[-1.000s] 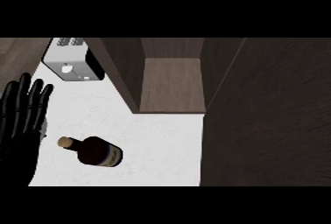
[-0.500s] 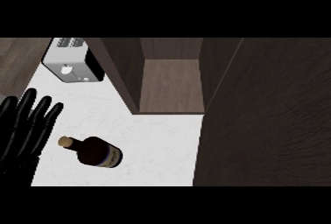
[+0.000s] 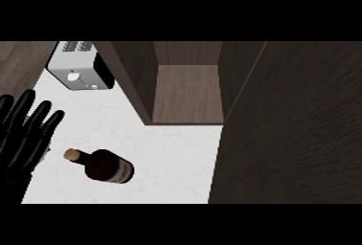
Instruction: Pick up the wine, place it into the cabinet and close the cabinet
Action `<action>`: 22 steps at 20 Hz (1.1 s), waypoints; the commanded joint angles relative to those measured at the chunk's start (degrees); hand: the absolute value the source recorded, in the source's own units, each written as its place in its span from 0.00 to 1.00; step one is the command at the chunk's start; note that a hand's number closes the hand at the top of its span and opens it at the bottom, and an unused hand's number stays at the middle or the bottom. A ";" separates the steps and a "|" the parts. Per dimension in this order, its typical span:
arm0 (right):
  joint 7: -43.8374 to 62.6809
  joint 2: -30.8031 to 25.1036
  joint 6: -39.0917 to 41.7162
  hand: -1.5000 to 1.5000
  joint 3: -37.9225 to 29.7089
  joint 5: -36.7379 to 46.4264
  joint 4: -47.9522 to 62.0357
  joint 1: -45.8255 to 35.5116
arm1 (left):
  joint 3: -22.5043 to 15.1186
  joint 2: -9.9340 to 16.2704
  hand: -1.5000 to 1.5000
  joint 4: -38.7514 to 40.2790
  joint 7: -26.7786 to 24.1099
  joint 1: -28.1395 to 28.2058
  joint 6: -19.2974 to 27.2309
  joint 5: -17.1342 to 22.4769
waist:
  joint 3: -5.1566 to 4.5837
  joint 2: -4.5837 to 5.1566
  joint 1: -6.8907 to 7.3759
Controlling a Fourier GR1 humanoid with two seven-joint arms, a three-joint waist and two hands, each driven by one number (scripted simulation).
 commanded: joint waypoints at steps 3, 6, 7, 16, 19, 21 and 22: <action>5.07 0.70 -4.82 0.00 6.44 8.57 -4.18 -2.58 | -4.53 -1.45 0.00 -8.90 5.98 -0.45 4.53 -2.92 | -0.02 -0.02 0.13; 8.16 -2.65 -3.60 0.00 2.61 3.24 -10.28 -0.42 | -1.36 0.83 0.00 -11.90 8.63 0.69 4.40 -0.38 | 0.00 -0.20 0.20; 5.52 -1.06 -4.92 0.00 6.23 6.99 -6.78 -0.62 | -1.16 0.69 0.00 -10.75 8.57 0.02 4.67 -0.68 | -0.01 -0.12 0.10; 14.11 -2.26 -10.70 0.00 8.79 11.16 -9.34 -7.68 | 0.62 1.66 0.00 -5.26 8.16 -2.69 5.49 -2.95 | -0.09 -0.12 -0.14; 14.83 -2.91 -12.36 0.00 10.84 13.15 -9.68 -8.10 | 1.37 1.48 0.00 -3.66 5.64 -0.34 3.32 -1.28 | -0.15 -0.16 -0.18; 11.89 -4.41 -11.90 0.00 10.12 11.86 -8.54 -6.61 | 1.40 1.23 0.00 -3.41 7.32 -2.79 4.76 -1.81 | -0.06 -0.10 -0.38; 13.10 -5.13 -12.78 0.00 11.95 12.66 -11.58 -4.53 | 0.10 -0.03 0.00 0.90 2.50 -1.06 3.23 -3.17 | -0.11 -0.17 -0.91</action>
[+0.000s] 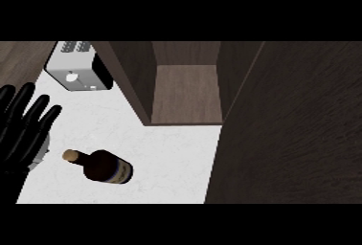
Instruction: Pick up the wine, place it into the cabinet and close the cabinet
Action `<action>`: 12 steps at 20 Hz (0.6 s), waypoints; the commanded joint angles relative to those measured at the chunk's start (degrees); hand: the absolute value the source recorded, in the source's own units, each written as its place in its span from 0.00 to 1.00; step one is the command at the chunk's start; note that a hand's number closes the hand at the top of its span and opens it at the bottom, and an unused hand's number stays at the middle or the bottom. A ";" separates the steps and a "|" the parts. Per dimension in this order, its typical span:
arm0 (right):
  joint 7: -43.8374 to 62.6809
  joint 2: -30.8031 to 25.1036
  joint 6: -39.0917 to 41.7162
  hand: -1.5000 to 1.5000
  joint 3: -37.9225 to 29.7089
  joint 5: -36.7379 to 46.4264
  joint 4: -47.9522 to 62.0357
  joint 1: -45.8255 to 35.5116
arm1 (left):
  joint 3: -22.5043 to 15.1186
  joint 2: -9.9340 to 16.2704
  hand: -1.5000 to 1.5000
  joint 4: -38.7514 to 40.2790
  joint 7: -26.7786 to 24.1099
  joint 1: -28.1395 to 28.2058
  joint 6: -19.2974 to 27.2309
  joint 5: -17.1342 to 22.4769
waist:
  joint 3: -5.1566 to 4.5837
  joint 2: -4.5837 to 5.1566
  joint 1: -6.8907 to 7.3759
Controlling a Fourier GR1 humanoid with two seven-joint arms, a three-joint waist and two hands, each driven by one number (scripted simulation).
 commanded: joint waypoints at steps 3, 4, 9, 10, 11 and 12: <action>4.00 -1.83 -2.56 0.00 2.15 9.40 -8.87 -0.64 | -1.34 -1.90 0.00 0.67 -6.72 5.13 -3.78 0.49 | -0.06 0.03 -0.04; 6.57 -1.11 -4.00 0.00 4.35 10.84 -9.31 -2.25 | -2.09 -2.19 0.00 2.36 -7.77 5.20 -3.82 -1.21 | -0.08 0.03 -0.12; 10.65 -3.53 -5.53 0.00 4.29 11.27 -9.80 -5.14 | -0.02 -2.32 0.00 5.20 -11.93 8.54 -5.94 -0.23 | -0.14 -0.01 -0.12; 8.37 -3.78 -5.71 0.00 2.64 9.53 -9.32 -4.10 | 1.20 -1.53 0.00 6.01 -12.05 8.10 -6.96 0.95 | -0.05 0.10 -0.10; 6.62 -4.88 -5.26 0.00 3.85 9.64 -9.27 -2.54 | 0.22 -2.11 0.00 7.10 -13.94 8.80 -7.66 0.23 | -0.03 0.07 -0.23; 9.88 -4.80 -6.71 0.00 4.08 10.32 -11.48 -3.31 | 2.71 -2.02 0.00 7.57 -13.87 8.26 -6.63 0.66 | -0.07 -0.01 -0.40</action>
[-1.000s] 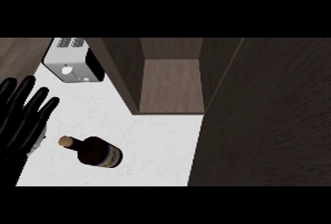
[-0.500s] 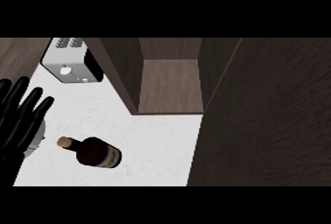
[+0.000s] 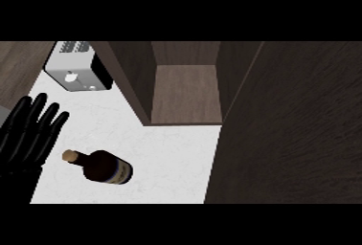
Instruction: Pick up the wine, place it into the cabinet and close the cabinet
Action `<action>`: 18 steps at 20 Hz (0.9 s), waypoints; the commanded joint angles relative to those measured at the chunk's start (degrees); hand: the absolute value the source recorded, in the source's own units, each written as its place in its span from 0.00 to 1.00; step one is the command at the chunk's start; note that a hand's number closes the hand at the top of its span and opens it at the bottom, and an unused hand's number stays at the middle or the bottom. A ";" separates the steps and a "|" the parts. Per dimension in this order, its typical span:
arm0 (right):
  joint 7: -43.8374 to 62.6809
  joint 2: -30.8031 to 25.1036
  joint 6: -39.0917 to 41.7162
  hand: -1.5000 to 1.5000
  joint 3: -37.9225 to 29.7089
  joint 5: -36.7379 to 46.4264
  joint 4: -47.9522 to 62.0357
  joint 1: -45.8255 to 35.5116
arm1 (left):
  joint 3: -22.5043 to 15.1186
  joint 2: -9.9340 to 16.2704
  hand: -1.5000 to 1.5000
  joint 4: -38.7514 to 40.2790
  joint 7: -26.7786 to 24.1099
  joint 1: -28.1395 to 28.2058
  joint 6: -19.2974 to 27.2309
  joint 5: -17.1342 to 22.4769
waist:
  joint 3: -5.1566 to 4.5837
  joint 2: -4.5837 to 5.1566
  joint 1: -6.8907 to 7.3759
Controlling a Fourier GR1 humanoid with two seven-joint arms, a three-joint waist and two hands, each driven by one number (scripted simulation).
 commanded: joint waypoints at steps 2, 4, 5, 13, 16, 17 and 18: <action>1.76 -3.12 -0.90 0.00 1.69 6.83 -10.54 3.74 | 2.30 -0.30 0.00 4.45 -8.20 6.31 -4.09 0.57 | 0.04 -0.05 -0.03; 4.28 -3.11 -2.61 0.00 3.35 9.42 -11.46 2.01 | 2.00 -0.80 0.00 8.01 -9.08 5.24 -3.95 -0.25 | -0.01 -0.12 -0.48; 7.13 -1.62 -4.31 0.00 4.15 11.72 -9.08 -1.73 | 1.11 -1.12 0.00 4.64 -9.09 7.59 -4.19 -0.30 | -0.03 -0.12 0.18; 4.52 -6.01 -5.92 0.00 7.79 12.04 -9.89 1.17 | 4.14 -1.45 0.00 15.43 -22.84 12.86 -9.61 -1.30 | 0.00 -0.21 -0.37; 5.93 -8.20 -5.52 0.00 3.85 8.16 -11.54 -0.64 | 3.85 -2.62 0.00 22.39 -26.40 9.42 -8.49 -4.90 | 0.04 0.00 -0.82; 5.66 -6.98 -7.03 0.00 7.37 11.14 -10.59 -1.35 | 6.66 -0.79 0.00 21.80 -28.77 15.16 -12.50 -0.52 | -0.05 -0.27 -0.30; 7.59 -7.04 -6.85 0.00 4.51 10.45 -9.65 -4.15 | 6.38 -0.54 0.00 21.32 -25.39 11.22 -11.38 -0.50 | 0.02 0.00 -0.09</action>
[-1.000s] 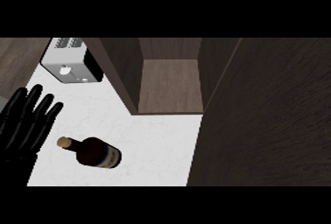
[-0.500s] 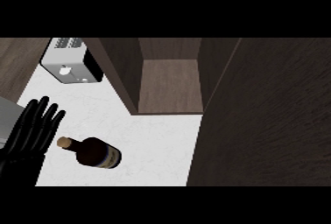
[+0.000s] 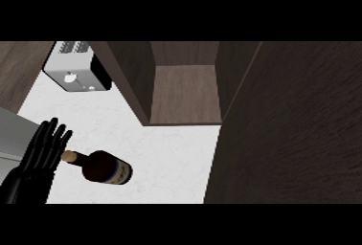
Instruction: Pick up the wine, place it into the cabinet and close the cabinet
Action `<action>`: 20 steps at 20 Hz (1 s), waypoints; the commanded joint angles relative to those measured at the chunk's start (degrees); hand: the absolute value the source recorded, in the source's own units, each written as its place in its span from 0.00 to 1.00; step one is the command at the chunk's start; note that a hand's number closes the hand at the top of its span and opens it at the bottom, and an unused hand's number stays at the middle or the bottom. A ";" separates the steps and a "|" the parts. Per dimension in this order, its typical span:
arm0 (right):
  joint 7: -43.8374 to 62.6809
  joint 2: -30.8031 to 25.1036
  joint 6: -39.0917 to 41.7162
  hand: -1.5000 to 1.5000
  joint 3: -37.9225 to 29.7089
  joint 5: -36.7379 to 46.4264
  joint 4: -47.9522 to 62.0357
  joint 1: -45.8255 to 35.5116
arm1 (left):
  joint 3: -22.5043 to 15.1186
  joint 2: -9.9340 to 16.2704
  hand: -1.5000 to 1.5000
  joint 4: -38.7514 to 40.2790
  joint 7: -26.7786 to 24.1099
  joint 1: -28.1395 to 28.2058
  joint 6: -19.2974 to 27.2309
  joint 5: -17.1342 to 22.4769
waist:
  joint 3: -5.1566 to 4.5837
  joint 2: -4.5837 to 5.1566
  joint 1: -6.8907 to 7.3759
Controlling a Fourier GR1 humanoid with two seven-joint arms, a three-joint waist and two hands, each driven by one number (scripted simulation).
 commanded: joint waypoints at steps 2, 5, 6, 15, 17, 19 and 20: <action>5.90 -2.82 -0.96 0.00 1.16 8.95 -10.73 0.55 | 0.70 -0.74 0.00 7.88 -5.89 0.03 -1.42 -1.50 | -0.02 0.02 -0.26; 4.39 -3.62 -0.02 0.00 -2.92 4.15 -8.93 -0.10 | 3.47 2.04 0.00 10.12 -9.03 2.15 -6.03 0.92 | 0.08 0.24 0.60; 6.48 -4.09 -1.34 0.00 0.24 7.75 -11.41 0.69 | 1.16 -0.15 0.00 12.82 -9.97 0.35 -3.53 -2.76 | 0.03 0.09 -0.10; 4.93 -4.97 -3.69 0.00 1.65 7.56 -9.54 -0.69 | 1.04 -2.15 0.00 24.04 -18.38 -2.07 -3.10 -6.69 | 0.06 0.16 0.05; 4.07 -5.93 -4.48 0.00 0.81 7.63 -10.07 0.44 | 3.14 -0.30 0.00 23.08 -16.78 -2.86 -4.31 -4.22 | 0.09 0.14 0.14; 5.77 -6.31 -4.67 0.00 3.79 9.27 -9.77 -0.31 | 5.16 0.17 0.00 31.53 -22.03 -5.62 -4.13 -5.52 | 0.03 0.13 -0.15; 5.87 -6.28 -5.59 0.00 4.80 9.88 -10.75 0.11 | 4.69 -0.23 0.00 32.53 -21.87 -6.60 -3.23 -6.49 | 0.02 0.07 -0.42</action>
